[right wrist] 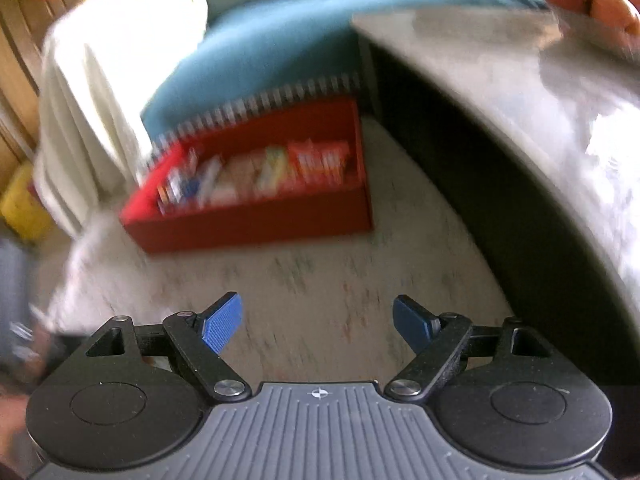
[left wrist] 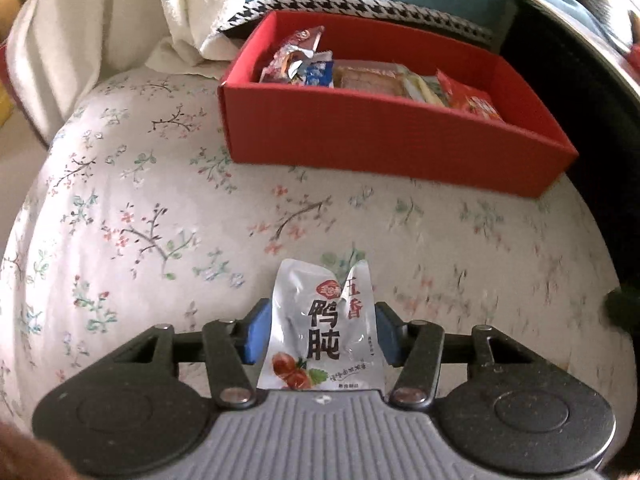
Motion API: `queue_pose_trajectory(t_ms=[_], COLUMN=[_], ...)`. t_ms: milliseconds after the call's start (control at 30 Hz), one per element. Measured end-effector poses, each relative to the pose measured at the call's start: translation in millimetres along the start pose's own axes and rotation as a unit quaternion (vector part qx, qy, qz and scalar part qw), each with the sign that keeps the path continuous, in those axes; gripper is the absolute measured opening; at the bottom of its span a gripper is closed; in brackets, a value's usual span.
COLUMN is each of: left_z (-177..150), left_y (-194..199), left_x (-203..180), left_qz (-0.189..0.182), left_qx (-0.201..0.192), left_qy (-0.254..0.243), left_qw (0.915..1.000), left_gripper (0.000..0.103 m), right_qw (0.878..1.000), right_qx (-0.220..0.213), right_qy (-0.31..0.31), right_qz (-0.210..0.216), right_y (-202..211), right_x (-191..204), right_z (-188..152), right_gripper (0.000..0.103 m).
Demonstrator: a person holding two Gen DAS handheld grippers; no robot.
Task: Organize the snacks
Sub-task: 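Grasp the white duck-neck pack with the left gripper while the right grasps the brown meat pack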
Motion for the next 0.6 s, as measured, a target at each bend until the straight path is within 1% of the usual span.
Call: queue_pose_trajectory(t_ms=[100,200,267,300,367,433,467,500,567,600], left_z=[-9.3,-12.6,-14.3,-15.8,-13.6,-11.7,-11.9,-11.0,-10.9,-11.3], left_y=[3.1,7.2,9.1,7.5,2.3,2.0,1.9,1.4,1.0,1.6], left_x=[8.9,12.6,13.0,14.8,16.8,18.0,18.5,19.1,18.8,18.0], left_qz=[-0.017,-0.037,-0.050,-0.056,-0.069,-0.073,-0.076,-0.081,-0.079,-0.080], left_qx=[0.001,-0.015,-0.026,-0.027,-0.014,-0.014,-0.011,-0.010,-0.011,-0.010], left_qy=[-0.031,-0.058,-0.069,-0.074,-0.079,-0.091,-0.089,-0.087,-0.088,-0.088], left_qw=[0.9994,0.9975,0.9960,0.9953,0.9944,0.9930,0.9930,0.9929,0.9929,0.9929], left_gripper=[0.047,0.047,0.047,0.047,0.048,0.048,0.048,0.048,0.048,0.048], right_qw=[0.999,0.997,0.995,0.995,0.992,0.991,0.990,0.990,0.989,0.991], right_qx=[0.029,0.048,0.056,0.057,0.063,0.059,0.059,0.057,0.052,0.050], right_qy=[-0.010,-0.028,-0.043,-0.048,-0.046,-0.053,-0.061,-0.056,-0.042,-0.041], right_qz=[-0.025,-0.061,-0.067,-0.073,-0.095,-0.110,-0.112,-0.119,-0.129,-0.120], right_y=[-13.9,-28.8,-36.7,-40.3,-47.5,-53.9,-56.4,-58.1,-59.3,-57.2], right_x=[10.7,20.7,25.1,28.5,33.4,36.6,36.8,39.5,47.3,48.7], right_z=[-22.2,-34.2,-39.8,-42.6,-47.5,-50.9,-52.1,-52.9,-55.9,-56.9], right_gripper=[0.087,0.087,0.087,0.087,0.087,0.094,0.095,0.096,0.093,0.086])
Point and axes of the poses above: each gripper's, at about its wrist camera, not at the fingertips, and y roughly against the way its jaws point, x to its left, z to its top, the point moved 2 cm from there along -y, roughly the way its jaws point, and after that the axes turned 13 degrees about x, right-handed, at the moved point
